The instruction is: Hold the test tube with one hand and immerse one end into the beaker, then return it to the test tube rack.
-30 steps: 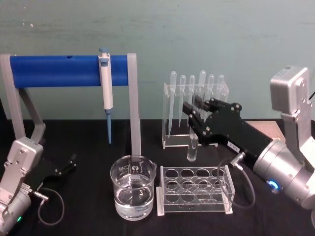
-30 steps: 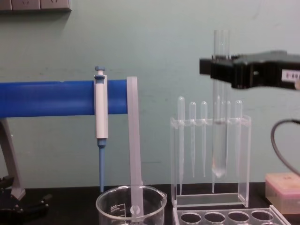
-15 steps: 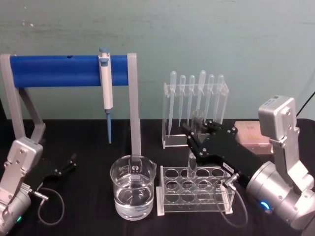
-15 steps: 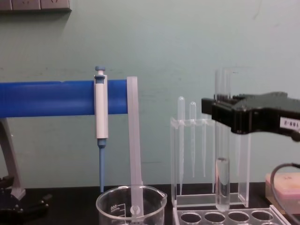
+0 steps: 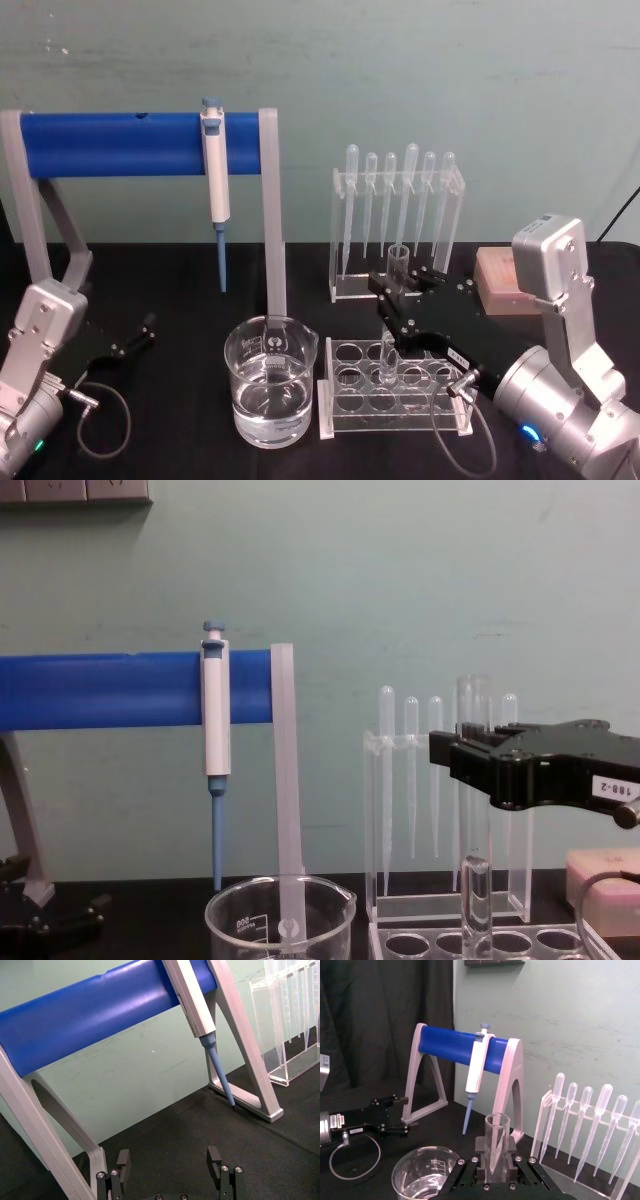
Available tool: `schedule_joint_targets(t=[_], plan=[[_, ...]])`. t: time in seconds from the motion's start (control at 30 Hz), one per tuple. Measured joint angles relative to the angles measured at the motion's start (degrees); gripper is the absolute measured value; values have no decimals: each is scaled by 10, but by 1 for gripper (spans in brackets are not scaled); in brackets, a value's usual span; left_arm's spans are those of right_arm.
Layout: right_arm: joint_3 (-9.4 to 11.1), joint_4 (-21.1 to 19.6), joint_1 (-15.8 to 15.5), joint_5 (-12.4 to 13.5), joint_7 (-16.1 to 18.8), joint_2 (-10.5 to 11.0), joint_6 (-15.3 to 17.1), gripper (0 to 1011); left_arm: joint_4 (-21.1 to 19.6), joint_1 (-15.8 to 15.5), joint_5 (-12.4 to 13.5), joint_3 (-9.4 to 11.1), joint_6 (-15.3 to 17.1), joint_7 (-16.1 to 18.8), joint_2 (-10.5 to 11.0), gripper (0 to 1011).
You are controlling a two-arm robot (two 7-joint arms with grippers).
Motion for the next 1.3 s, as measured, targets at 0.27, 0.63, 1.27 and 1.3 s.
schedule_joint_targets(t=[0.27,0.63,1.27,1.3], plan=[[1,9,-1,-4,1,-6,-1,225,0,0,0,0,0,0,0,1000],[-1,22,-2,-12,-1,-16,-6,225,0,0,0,0,0,0,0,1000],[2,47,-3,-31,-9,-34,-12,225,0,0,0,0,0,0,0,1000],[2,48,-3,-31,-9,-35,-12,225,0,0,0,0,0,0,0,1000]])
